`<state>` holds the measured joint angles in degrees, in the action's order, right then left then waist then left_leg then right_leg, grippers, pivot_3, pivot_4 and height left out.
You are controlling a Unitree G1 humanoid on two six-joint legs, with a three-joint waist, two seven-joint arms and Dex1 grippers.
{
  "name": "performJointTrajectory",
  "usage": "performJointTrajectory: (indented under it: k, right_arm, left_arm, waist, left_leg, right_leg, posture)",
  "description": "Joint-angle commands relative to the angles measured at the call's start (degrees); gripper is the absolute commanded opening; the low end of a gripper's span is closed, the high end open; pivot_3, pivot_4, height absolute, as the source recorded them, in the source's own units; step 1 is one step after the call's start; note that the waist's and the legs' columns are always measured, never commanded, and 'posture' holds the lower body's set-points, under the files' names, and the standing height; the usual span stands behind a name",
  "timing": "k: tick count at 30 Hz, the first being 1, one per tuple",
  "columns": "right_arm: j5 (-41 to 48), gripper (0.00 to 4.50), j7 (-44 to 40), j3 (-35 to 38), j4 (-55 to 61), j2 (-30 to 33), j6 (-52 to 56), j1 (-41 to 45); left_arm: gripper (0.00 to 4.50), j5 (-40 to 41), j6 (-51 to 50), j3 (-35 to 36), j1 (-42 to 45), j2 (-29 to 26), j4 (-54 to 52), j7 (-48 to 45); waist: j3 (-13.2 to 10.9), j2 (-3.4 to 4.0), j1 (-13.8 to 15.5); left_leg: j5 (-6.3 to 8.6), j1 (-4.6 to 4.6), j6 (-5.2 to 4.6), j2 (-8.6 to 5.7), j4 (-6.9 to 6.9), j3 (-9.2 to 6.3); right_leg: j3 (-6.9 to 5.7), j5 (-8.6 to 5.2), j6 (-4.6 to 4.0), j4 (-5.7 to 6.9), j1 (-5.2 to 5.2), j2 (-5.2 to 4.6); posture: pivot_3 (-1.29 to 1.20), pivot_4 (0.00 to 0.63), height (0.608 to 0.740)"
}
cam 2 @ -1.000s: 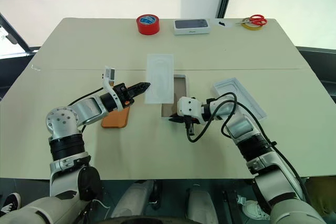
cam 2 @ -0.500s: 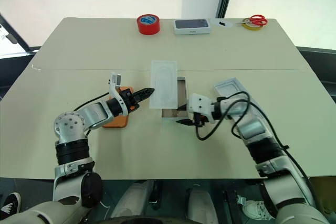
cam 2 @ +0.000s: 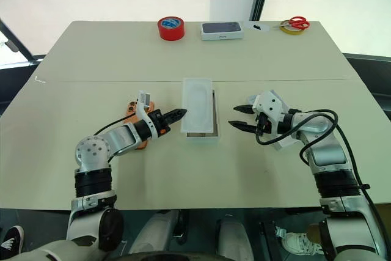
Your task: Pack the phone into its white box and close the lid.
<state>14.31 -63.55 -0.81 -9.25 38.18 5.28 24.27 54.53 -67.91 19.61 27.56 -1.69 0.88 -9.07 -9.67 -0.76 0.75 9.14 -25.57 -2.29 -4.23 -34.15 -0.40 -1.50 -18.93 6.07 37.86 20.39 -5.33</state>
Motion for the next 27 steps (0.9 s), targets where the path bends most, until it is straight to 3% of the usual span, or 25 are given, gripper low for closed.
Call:
performJointTrajectory:
  k: [1,6,9,12,13,20,23,26,27]
  right_arm:
    - [0.4,2.34,0.4,0.9,0.7,-0.2,-1.5,0.7]
    - [0.1,2.34,0.8,0.7,0.2,-0.3,-2.2,0.9]
    - [-0.1,2.38,0.9,0.6,0.1,-0.5,-2.4,0.9]
    - [-0.6,2.38,1.1,0.2,0.0,-0.8,-3.0,0.4]
    - [-0.9,2.38,1.2,0.0,0.1,-0.9,-3.3,0.2]
    - [0.0,2.38,1.9,-1.0,3.3,-2.1,-1.3,0.7]
    - [0.8,1.52,2.4,-2.8,6.5,-4.1,2.3,2.0]
    - [-3.2,0.07,4.9,-6.2,7.4,-6.3,1.5,3.3]
    - [-5.8,0.03,5.8,-8.0,7.1,-6.8,-0.3,3.5]
  left_arm:
    - [0.00,0.0,1.2,-1.0,-0.1,0.2,-2.2,0.4]
    - [0.00,0.4,1.1,-0.8,0.2,0.6,-1.9,1.8]
    - [0.91,1.2,0.5,-0.8,0.6,0.7,-1.6,1.6]
    - [2.45,-0.4,1.3,-1.7,1.0,0.4,-1.7,2.0]
    - [2.75,0.0,1.1,-1.4,1.3,0.5,-1.5,2.2]
    - [2.75,0.7,1.9,-2.8,1.0,-2.5,-6.0,-1.6]
    - [2.82,-5.8,9.6,-8.9,-0.9,-10.2,-12.1,-10.1]
    - [2.82,-12.5,20.6,-13.4,-4.3,-16.9,-15.5,-19.5]
    - [2.82,-15.6,25.5,-14.3,-5.7,-18.9,-15.9,-21.9]
  waist:
    - [0.0,0.00,0.0]
    - [0.0,-0.01,0.0]
    - [0.0,-0.01,0.0]
    - [0.0,-0.01,0.0]
    - [0.0,-0.01,0.0]
    - [0.0,-0.01,0.0]
    - [0.0,0.00,-0.4]
    - [0.0,0.04,-0.5]
    - [0.0,0.06,-0.5]
  left_leg:
    - [0.00,-0.01,0.00,0.00,0.00,0.00]
    - [0.01,0.00,-0.02,0.00,-0.01,0.00]
    - [0.01,0.00,-0.01,0.00,-0.01,0.00]
    - [0.01,0.00,-0.01,0.00,-0.01,0.00]
    - [0.01,0.00,-0.01,0.00,-0.01,0.00]
    - [0.00,-0.01,-0.01,0.00,-0.01,0.00]
    - [-0.02,-0.02,0.03,0.01,0.04,0.00]
    - [-0.16,0.00,0.27,0.03,0.20,0.01]
    - [-0.16,0.04,0.28,0.04,0.23,0.01]
  right_leg:
    - [0.00,0.00,0.00,0.00,0.01,0.00]
    - [0.00,0.00,0.00,-0.01,0.02,0.00]
    - [0.00,0.00,0.00,-0.01,0.02,0.00]
    - [0.00,0.00,0.00,-0.02,0.03,0.00]
    - [0.00,0.00,0.00,-0.02,0.02,0.00]
    - [0.00,0.00,0.00,-0.01,0.02,0.00]
    - [0.01,0.00,0.00,-0.01,0.00,0.02]
    - [0.03,-0.01,-0.02,-0.02,0.10,0.04]
    - [0.05,-0.01,-0.03,-0.07,0.14,0.04]
  posture:
    - [0.00,0.150,0.738]
    - [0.00,0.150,0.738]
    - [0.00,0.150,0.738]
    - [0.00,0.150,0.738]
    - [0.00,0.150,0.738]
    - [0.00,0.150,0.738]
    - [0.00,0.150,0.738]
    - [0.00,0.150,0.738]
    - [0.00,0.150,0.738]
